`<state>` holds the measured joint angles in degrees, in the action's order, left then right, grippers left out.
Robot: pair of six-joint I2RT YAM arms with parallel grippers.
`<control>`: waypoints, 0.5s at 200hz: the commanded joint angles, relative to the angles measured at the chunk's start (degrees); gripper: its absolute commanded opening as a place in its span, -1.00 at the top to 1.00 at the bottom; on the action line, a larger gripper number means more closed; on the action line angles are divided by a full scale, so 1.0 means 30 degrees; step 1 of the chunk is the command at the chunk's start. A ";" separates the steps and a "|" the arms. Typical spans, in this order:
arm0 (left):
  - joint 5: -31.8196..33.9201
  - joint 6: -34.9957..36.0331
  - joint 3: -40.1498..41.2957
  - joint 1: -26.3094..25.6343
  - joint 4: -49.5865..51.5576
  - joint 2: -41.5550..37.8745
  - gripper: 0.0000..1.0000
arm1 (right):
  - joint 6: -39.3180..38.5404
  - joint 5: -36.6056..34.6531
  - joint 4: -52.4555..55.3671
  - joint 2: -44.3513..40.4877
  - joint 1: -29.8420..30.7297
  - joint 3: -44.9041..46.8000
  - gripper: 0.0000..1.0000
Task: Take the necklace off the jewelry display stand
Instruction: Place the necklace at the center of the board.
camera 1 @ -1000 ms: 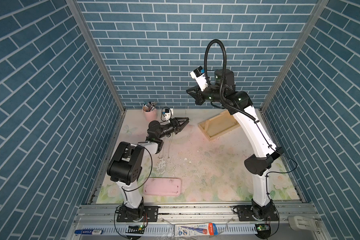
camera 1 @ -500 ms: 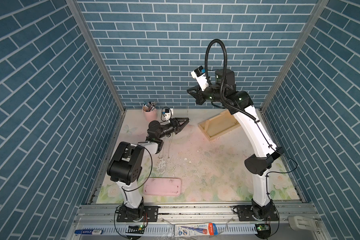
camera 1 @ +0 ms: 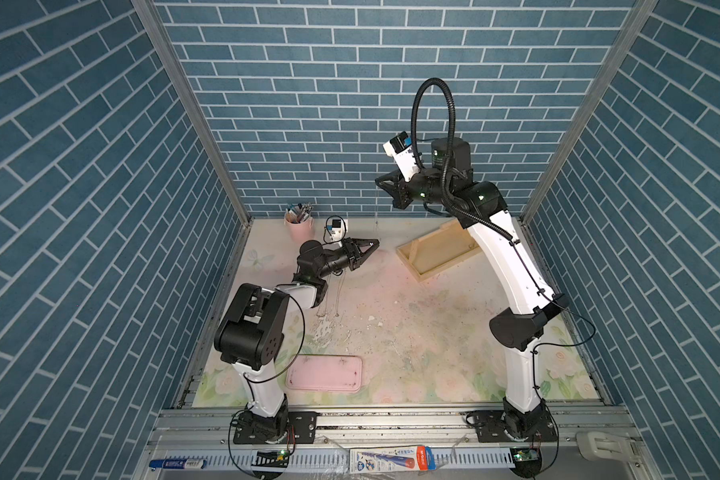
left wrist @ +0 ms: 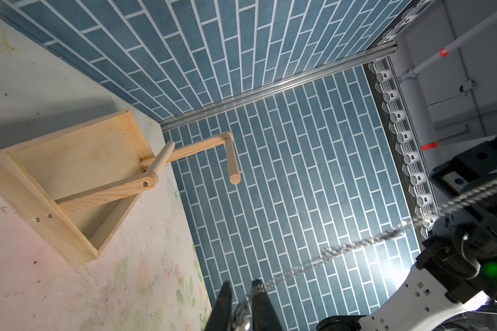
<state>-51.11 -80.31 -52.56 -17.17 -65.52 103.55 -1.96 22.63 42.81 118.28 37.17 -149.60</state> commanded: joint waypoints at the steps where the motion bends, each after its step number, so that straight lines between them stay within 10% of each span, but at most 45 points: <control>1: -0.0177 0.0959 0.0024 -0.0144 0.0686 -0.0509 0.73 | -0.0608 -0.0117 -0.0114 -0.0660 -0.0063 0.0661 1.00; 100: 0.0053 0.3450 0.0067 -0.0487 0.4098 -0.1888 0.80 | -0.0178 -0.0307 -0.0858 -0.1241 -0.0077 0.2424 1.00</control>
<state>-51.09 -73.60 -52.56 -18.26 -56.14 100.62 -1.93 22.48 41.93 117.56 37.17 -144.16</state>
